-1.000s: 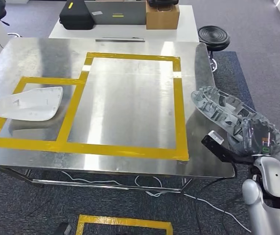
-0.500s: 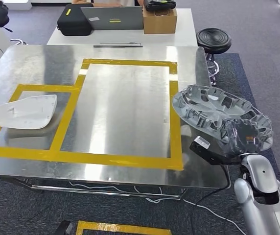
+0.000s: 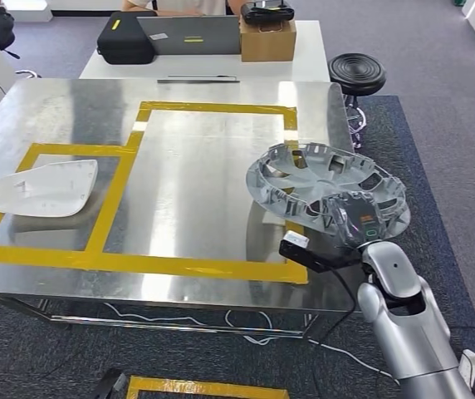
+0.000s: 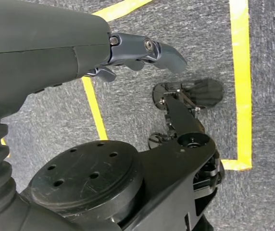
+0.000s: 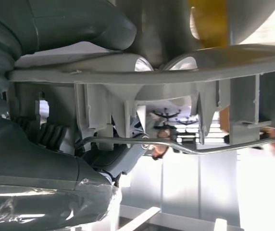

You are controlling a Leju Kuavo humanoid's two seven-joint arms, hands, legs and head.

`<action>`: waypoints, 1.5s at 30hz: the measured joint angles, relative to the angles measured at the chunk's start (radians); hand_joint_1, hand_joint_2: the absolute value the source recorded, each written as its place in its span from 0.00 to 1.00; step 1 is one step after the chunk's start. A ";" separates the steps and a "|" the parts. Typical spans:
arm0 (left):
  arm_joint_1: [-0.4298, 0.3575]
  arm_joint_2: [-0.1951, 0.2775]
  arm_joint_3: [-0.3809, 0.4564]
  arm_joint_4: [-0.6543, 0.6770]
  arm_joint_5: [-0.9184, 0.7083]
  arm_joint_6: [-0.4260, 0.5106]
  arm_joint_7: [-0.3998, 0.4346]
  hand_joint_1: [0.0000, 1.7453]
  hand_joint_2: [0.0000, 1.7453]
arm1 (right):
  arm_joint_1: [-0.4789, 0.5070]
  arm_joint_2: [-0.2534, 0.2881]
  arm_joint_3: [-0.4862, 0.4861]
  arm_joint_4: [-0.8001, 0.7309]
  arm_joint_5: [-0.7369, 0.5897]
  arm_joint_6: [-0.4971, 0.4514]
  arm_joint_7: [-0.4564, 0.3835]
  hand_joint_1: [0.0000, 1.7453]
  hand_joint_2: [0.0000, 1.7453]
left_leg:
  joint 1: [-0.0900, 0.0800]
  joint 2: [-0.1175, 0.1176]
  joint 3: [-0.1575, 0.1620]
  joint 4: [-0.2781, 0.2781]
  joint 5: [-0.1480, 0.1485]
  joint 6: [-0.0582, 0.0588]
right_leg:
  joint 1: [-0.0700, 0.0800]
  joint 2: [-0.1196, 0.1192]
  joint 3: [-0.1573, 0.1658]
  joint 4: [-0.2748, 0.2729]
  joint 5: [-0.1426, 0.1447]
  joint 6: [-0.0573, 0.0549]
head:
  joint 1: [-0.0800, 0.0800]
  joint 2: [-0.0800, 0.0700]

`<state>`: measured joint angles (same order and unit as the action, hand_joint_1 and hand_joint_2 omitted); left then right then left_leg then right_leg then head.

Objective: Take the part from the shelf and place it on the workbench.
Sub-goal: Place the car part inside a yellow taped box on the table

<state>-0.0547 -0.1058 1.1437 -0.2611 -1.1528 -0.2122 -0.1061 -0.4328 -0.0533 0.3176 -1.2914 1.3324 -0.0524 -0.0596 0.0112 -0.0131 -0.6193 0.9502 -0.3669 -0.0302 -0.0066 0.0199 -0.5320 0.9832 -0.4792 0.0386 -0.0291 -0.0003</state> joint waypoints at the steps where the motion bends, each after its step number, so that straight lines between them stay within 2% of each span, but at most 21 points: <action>1: -0.001 0.000 0.000 0.001 0.003 -0.007 0.002 0.00 1.00 | -0.014 0.011 0.016 0.026 -0.008 -0.010 -0.006 1.00 1.00 | 0.000 0.000 0.000 0.000 0.000 0.000 | 0.000 0.000 0.000 0.000 0.001 0.000 | 0.000 0.000; 4: -0.005 0.001 0.000 0.004 0.015 -0.022 0.007 0.00 1.00 | -0.048 0.049 0.062 0.108 -0.039 -0.029 -0.026 1.00 1.00 | -0.001 0.000 0.000 0.001 0.001 0.001 | -0.002 0.000 0.001 -0.001 0.002 0.002 | 0.000 0.000; 10: -0.011 0.000 0.000 0.006 0.018 0.011 0.030 0.00 1.00 | -0.092 0.129 0.132 0.266 -0.070 -0.042 -0.054 1.00 1.00 | -0.001 0.000 0.001 0.002 0.002 0.002 | -0.002 0.000 0.002 -0.001 0.004 0.003 | 0.000 0.000; 15: -0.013 0.000 0.000 0.007 0.017 0.021 0.023 0.00 1.00 | -0.109 0.164 0.156 0.340 -0.139 -0.045 -0.108 1.00 1.00 | -0.001 0.000 0.001 0.002 0.002 0.002 | -0.003 0.000 0.002 -0.001 0.004 0.004 | 0.000 0.000; 21: -0.014 -0.001 0.000 0.008 0.017 0.018 -0.020 0.00 1.00 | -0.116 0.177 0.166 0.390 -0.185 -0.042 -0.138 1.00 1.00 | -0.001 0.000 0.002 0.002 0.002 0.002 | -0.003 0.000 0.002 -0.001 0.004 0.004 | 0.000 0.000; 25: -0.014 -0.001 0.000 0.009 0.013 0.014 -0.037 0.00 1.00 | -0.118 0.178 0.175 0.422 -0.200 -0.078 -0.142 1.00 1.00 | -0.001 0.000 0.002 0.002 0.002 0.002 | -0.003 0.000 0.002 -0.001 0.004 0.004 | 0.000 0.000; 42: -0.014 -0.003 0.000 0.011 -0.001 0.025 0.000 0.00 1.00 | -0.122 0.178 0.175 0.456 -0.197 -0.079 -0.113 1.00 1.00 | -0.001 0.000 0.002 0.003 0.002 0.003 | -0.003 0.000 0.003 -0.002 0.005 0.004 | 0.000 0.000; 45: -0.014 -0.002 -0.002 0.011 -0.011 0.030 -0.027 0.00 1.00 | -0.122 0.178 0.175 0.461 -0.194 -0.073 -0.108 0.25 1.00 | -0.001 0.000 0.002 0.003 0.002 0.003 | -0.003 0.000 0.003 -0.002 0.005 0.004 | 0.000 0.000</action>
<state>-0.0685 -0.1081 1.1419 -0.2502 -1.1642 -0.1823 -0.1334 -0.5547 0.1249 0.4929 -0.8302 1.1381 -0.1250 -0.1679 0.0098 -0.0131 -0.6172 0.9534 -0.3645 -0.0277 -0.0095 0.0200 -0.5291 0.9815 -0.4742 0.0431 -0.0294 -0.0004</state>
